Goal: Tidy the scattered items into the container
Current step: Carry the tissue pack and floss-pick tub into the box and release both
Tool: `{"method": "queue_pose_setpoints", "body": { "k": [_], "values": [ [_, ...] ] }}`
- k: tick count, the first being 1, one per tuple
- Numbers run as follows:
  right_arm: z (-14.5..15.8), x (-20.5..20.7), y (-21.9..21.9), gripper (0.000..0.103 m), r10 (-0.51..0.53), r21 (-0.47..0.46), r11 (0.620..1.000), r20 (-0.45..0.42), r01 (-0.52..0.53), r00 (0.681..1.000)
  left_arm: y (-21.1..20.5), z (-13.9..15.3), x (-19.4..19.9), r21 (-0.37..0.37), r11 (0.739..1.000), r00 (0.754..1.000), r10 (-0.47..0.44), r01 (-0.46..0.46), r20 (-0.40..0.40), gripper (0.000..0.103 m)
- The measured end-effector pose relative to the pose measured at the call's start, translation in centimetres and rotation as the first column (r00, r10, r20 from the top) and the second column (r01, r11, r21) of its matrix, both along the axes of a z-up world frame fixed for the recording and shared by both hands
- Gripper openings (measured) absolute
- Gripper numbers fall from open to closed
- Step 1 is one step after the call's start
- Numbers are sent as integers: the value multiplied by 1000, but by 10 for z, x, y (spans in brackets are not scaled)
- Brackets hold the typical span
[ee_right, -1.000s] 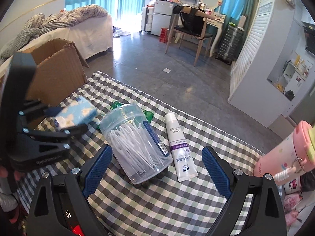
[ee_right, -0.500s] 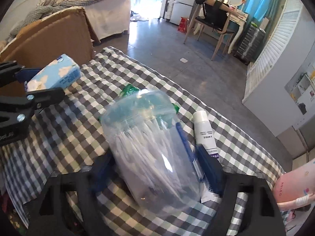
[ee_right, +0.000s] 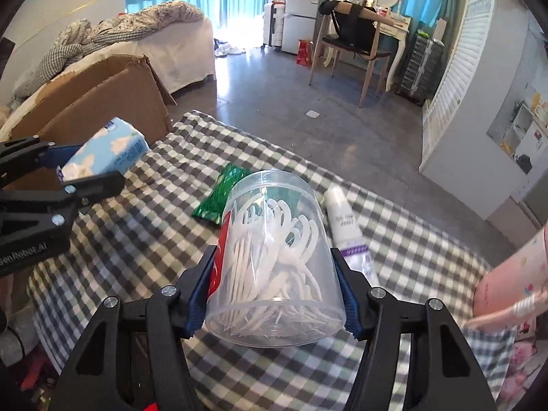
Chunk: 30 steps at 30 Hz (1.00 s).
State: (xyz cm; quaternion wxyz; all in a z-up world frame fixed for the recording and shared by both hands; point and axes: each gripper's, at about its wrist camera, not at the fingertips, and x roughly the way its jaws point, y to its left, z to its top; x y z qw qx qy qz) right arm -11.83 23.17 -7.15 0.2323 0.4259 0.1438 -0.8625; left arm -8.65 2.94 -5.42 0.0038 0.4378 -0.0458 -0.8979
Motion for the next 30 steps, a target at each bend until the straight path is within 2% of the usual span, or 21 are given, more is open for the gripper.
{"method": "queue_pose_setpoints", "body": {
  "k": [5,11,17,23,30],
  "values": [
    [25,23,3,62,-8,-59,998,-29,6,1000,-2,22,13,4,1000,999,3,-3,-50,52],
    [81,50,-15,62,66,-85,993,-146,-79,987,-10,72,28,-7,1000,984,-6,4,-179,52],
    [123,76,-63,62,140,-98,981,-243,-168,960,-57,107,49,21,994,957,112,-111,-269,53],
    [121,91,-130,62,240,-112,957,-220,-269,945,-117,104,67,33,971,935,238,-238,-263,53],
    [83,83,-216,62,318,-93,939,-125,-331,940,-179,66,69,-3,928,916,368,-373,-158,53]
  ]
}}
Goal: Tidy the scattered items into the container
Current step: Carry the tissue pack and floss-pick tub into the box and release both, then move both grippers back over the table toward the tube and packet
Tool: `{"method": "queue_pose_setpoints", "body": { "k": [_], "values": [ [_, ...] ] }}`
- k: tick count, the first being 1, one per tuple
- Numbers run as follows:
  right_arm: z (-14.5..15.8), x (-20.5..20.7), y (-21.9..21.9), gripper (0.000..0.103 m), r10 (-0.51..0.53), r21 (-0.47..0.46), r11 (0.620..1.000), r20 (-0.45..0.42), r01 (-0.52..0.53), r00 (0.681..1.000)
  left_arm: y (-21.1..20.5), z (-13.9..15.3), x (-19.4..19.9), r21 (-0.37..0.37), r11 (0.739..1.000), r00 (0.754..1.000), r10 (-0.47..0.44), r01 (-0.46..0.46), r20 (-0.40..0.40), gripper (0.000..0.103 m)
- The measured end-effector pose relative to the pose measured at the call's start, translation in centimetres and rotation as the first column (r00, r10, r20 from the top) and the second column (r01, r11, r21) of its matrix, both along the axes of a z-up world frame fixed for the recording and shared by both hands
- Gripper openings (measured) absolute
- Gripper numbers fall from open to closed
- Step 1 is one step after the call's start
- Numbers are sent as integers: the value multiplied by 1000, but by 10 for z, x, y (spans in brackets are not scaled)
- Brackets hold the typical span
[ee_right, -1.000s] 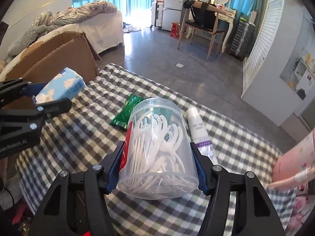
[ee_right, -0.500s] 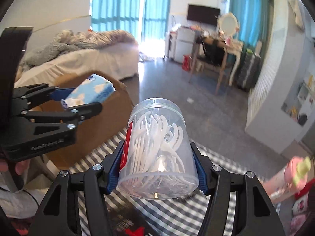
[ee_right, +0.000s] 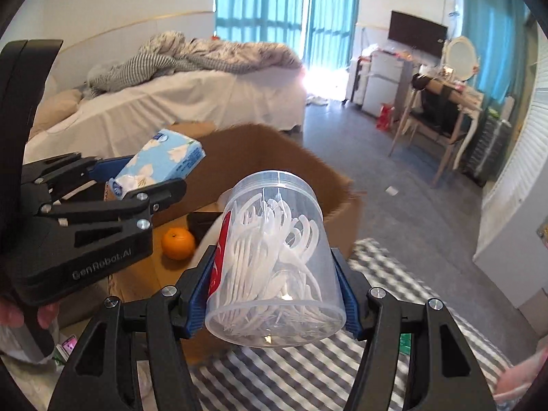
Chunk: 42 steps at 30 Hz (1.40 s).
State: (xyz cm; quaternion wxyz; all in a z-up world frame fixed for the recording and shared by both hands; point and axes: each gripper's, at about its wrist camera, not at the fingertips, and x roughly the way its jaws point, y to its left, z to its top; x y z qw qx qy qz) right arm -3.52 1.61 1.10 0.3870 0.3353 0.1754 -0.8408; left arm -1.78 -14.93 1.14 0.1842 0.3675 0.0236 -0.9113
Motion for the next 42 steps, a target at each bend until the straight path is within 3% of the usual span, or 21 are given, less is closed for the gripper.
{"method": "queue_pose_setpoints", "body": {
  "k": [5,11,13,17,19,26,32,33,35,36,42],
  "values": [
    [-19,-14,-27,62,-19,9,1000,18,19,1000,-29,-32,-6,41,997,996,61,-64,68,53],
    [-28,-28,-47,62,-41,42,998,25,40,999,-42,-50,-16,81,994,994,58,-66,95,57],
    [-32,-32,-51,62,-45,51,998,24,43,999,-45,-52,-18,85,994,993,59,-68,101,73],
    [-32,-32,-48,68,-65,33,997,25,64,998,-48,-51,-21,115,991,991,57,-71,123,79],
    [-28,-34,-44,73,-76,19,997,27,75,997,-48,-51,-21,120,990,989,52,-69,139,88],
    [-11,-24,-32,73,-97,-3,995,-5,97,995,-31,-38,-15,100,994,993,24,-35,117,92],
    [23,-1,15,73,-153,-54,987,-58,150,986,11,2,-2,79,995,997,-66,63,33,92],
    [32,1,28,75,-172,-78,983,-67,166,983,24,13,1,75,992,995,-99,98,6,93],
    [47,6,54,87,-214,-114,972,-87,204,973,43,27,4,65,987,989,-147,149,-28,100],
    [55,9,70,88,-239,-128,966,-100,226,966,52,31,5,59,984,985,-167,169,-41,102],
    [69,22,151,93,-394,-109,918,-163,380,905,115,27,1,45,958,959,-282,283,-34,103]
  ]
}}
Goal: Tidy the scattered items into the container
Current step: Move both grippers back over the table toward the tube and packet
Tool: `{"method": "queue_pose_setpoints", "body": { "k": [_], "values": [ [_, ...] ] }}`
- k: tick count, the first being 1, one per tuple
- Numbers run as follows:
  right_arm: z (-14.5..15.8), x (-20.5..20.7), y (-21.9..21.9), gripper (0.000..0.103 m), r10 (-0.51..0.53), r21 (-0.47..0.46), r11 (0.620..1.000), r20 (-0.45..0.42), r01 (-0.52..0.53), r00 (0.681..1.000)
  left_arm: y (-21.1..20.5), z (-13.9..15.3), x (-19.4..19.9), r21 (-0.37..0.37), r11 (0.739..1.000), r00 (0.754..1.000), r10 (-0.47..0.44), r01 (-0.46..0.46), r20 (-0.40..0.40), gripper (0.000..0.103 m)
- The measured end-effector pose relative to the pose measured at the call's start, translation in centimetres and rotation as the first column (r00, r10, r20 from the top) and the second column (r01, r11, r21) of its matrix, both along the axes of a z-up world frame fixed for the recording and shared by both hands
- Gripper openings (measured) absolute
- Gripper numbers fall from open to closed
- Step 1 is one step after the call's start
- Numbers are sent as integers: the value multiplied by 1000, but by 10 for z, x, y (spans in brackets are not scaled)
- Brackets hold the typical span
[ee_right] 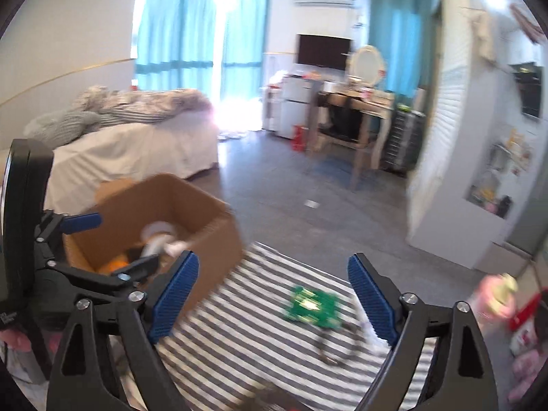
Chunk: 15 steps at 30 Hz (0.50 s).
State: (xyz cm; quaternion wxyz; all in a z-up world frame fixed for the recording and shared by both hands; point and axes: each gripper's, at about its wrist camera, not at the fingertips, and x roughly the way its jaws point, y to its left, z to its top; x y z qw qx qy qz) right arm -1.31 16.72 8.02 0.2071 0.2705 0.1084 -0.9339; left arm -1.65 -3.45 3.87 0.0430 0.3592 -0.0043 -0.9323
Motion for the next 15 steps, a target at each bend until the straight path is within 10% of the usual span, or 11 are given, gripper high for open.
{"method": "queue_pose_setpoints", "body": {
  "k": [15],
  "values": [
    [-74,-14,152,102,-246,18,969,185,247,952,85,-68,-20,-4,994,984,-112,113,138,103]
  ]
}}
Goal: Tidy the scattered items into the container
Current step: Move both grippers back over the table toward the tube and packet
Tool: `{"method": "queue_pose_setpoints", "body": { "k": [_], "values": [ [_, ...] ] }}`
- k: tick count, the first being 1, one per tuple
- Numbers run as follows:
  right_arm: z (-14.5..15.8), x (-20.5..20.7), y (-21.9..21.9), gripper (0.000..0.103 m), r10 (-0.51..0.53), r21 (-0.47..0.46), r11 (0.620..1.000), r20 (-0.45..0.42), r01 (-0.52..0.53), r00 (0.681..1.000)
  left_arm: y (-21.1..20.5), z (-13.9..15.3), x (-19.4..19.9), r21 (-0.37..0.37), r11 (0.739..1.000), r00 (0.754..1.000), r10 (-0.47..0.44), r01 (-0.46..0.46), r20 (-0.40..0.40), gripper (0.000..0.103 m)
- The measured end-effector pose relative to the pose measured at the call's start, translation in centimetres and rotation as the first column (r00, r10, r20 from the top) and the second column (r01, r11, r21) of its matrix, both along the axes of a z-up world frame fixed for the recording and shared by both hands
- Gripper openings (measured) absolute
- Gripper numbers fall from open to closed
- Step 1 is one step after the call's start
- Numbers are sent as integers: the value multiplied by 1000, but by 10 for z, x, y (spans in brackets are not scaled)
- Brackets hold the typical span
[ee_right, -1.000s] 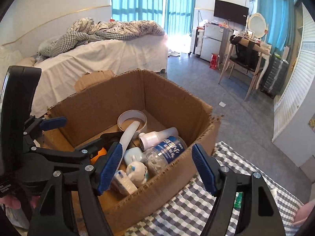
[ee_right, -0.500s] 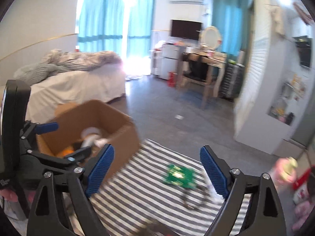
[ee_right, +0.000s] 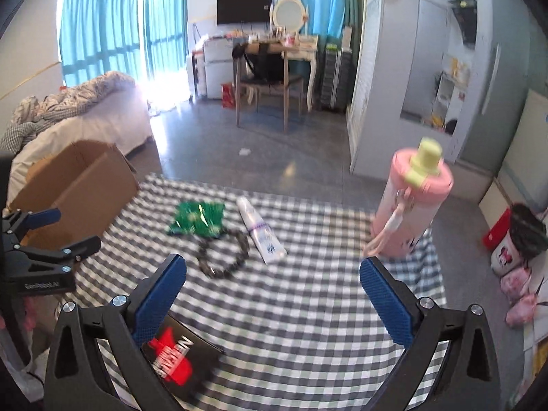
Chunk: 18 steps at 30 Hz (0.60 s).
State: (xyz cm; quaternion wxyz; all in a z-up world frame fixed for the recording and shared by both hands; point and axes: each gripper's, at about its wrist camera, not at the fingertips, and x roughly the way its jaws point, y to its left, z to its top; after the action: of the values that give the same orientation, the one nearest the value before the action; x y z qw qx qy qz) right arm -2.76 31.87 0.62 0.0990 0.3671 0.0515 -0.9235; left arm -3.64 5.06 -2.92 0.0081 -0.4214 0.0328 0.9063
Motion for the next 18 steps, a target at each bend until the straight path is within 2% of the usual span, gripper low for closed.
{"method": "queue_pose_setpoints", "body": {
  "k": [6,12,15,18],
  "values": [
    [-30,-28,-11,102,63,18,998,51,-64,997,4,-20,-18,-18,1000,999,6,-5,32,103],
    [-60,-80,-33,101,77,85,993,109,-86,991,13,-34,-47,-31,999,998,-4,6,58,103],
    [-71,-104,-42,97,83,80,992,128,-94,988,20,-41,-62,-31,999,997,-19,22,69,103],
    [-82,-122,-48,87,83,98,990,145,-98,986,27,-48,-74,-39,999,997,-33,36,72,103]
  ]
}}
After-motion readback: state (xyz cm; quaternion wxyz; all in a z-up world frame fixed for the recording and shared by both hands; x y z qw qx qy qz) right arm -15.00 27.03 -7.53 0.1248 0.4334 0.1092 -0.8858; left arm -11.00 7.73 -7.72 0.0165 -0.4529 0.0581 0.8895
